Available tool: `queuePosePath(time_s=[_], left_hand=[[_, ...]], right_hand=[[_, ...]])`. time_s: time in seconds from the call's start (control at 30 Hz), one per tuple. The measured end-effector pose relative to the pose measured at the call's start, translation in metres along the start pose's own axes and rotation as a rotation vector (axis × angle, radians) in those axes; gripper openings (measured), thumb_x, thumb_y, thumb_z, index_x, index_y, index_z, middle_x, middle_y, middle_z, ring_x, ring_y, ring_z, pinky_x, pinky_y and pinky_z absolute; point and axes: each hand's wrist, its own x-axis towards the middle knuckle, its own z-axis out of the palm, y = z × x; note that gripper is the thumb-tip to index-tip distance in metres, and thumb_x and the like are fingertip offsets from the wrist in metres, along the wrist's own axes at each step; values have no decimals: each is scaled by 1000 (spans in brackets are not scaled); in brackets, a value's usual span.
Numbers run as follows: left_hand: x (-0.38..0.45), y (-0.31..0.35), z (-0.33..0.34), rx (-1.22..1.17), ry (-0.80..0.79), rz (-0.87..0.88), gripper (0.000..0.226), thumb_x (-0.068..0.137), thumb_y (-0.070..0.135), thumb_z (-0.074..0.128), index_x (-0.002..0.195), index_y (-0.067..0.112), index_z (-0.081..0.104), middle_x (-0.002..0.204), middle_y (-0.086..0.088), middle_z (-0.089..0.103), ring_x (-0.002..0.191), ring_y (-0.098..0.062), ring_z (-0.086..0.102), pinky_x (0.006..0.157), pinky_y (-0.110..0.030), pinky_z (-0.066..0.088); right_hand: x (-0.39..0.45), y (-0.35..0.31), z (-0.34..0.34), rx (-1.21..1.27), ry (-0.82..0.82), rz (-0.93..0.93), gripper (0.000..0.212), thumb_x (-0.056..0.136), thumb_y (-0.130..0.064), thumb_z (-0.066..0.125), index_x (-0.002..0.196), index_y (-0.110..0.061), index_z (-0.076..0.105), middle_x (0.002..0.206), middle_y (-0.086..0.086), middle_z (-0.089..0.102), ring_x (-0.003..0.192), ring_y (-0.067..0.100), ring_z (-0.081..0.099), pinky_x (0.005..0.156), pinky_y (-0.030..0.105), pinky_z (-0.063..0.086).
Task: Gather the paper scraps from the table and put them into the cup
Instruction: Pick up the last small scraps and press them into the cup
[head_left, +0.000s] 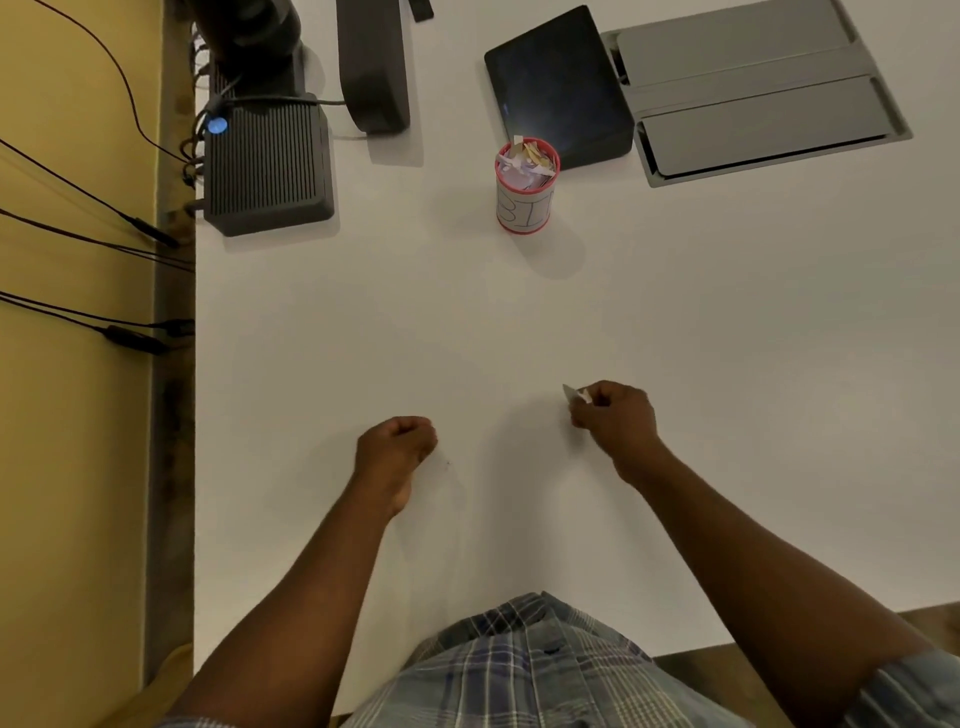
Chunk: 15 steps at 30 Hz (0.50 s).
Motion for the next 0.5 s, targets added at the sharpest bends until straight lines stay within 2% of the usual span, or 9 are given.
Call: queuePosePath(time_s=[0.1, 0.17, 0.23, 0.3, 0.37, 0.43, 0.5], left_hand=[[3, 13, -12, -368, -11, -101, 16, 79, -11, 62, 78, 4, 64, 64, -5, 70, 66, -16, 66, 62, -21, 57], [5, 16, -19, -399, -14, -97, 16, 80, -10, 62, 78, 5, 63, 62, -3, 70, 66, -15, 66, 62, -21, 57], [6, 15, -22, -151, -38, -23, 15, 78, -7, 65, 80, 8, 68, 68, -3, 71, 70, -17, 66, 65, -24, 57], [5, 7, -22, 314, -62, 138, 18, 76, -1, 68, 81, 16, 72, 74, -1, 71, 70, -15, 66, 66, -22, 54], [1, -5, -17, 746, -86, 378, 19, 79, 5, 67, 85, 22, 73, 79, 6, 70, 69, -8, 65, 67, -14, 49], [-3, -15, -13, 977, -132, 560, 17, 83, 7, 63, 93, 16, 74, 88, 6, 69, 74, -5, 63, 73, -12, 47], [-4, -25, -13, 1056, -186, 613, 12, 86, 7, 61, 92, 7, 71, 99, -1, 70, 83, -9, 63, 80, -17, 47]], right_hand=[[-1, -1, -7, 259, -78, 49, 11, 81, -7, 71, 71, -9, 65, 71, 5, 66, 70, 19, 65, 70, 26, 52], [-2, -1, -9, 382, -111, 88, 9, 81, 0, 69, 74, -3, 64, 77, 10, 64, 72, 18, 63, 73, 24, 54], [-3, 0, -10, 401, -131, 102, 8, 81, 2, 69, 75, -1, 64, 78, 11, 63, 72, 17, 63, 72, 22, 54], [-6, 2, -7, 366, -146, 103, 7, 81, 2, 69, 76, -2, 65, 75, 9, 63, 69, 16, 63, 71, 22, 55], [-9, 5, -2, 317, -161, 107, 7, 82, 1, 68, 76, -2, 66, 74, 8, 64, 69, 18, 63, 75, 27, 56], [-11, 8, 3, 277, -168, 124, 7, 81, 0, 68, 75, -3, 66, 73, 9, 65, 69, 19, 63, 78, 32, 54], [-12, 11, 8, 255, -170, 147, 8, 81, -1, 69, 74, -5, 66, 72, 8, 65, 68, 18, 63, 76, 32, 54]])
